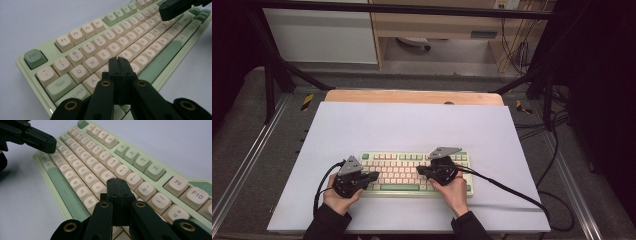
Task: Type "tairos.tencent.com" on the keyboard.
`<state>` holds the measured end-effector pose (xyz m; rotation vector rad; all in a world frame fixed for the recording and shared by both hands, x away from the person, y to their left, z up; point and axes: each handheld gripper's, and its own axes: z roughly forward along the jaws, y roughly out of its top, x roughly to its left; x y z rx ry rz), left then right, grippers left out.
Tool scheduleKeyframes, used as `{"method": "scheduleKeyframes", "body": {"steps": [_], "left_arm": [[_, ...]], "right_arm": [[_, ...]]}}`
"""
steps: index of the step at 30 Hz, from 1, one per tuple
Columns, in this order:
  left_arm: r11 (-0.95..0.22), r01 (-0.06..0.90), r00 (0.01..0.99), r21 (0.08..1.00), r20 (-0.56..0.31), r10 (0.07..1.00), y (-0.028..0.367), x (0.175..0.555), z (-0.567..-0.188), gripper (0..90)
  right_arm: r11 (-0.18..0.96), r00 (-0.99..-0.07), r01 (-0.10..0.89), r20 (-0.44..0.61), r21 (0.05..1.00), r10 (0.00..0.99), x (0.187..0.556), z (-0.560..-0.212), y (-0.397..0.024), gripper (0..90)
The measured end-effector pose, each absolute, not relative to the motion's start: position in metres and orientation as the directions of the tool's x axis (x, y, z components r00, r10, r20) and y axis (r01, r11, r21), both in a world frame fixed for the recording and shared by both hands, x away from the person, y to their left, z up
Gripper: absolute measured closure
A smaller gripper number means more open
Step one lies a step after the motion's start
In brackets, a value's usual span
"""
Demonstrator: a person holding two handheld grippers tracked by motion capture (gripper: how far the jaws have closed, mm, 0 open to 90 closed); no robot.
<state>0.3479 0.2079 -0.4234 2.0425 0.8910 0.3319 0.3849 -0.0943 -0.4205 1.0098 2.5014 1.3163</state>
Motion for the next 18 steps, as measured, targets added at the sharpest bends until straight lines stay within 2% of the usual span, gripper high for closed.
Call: {"method": "scheduleKeyframes", "body": {"steps": [18], "left_arm": [[-0.365, 0.468, 0.704, 0.805, -0.09, 0.704, 0.211, 0.348, -0.421, 90.0]], "right_arm": [[0.414, -0.801, 0.468, 0.177, 0.781, 0.573, 0.373, -0.415, -0.082, 90.0]]}}
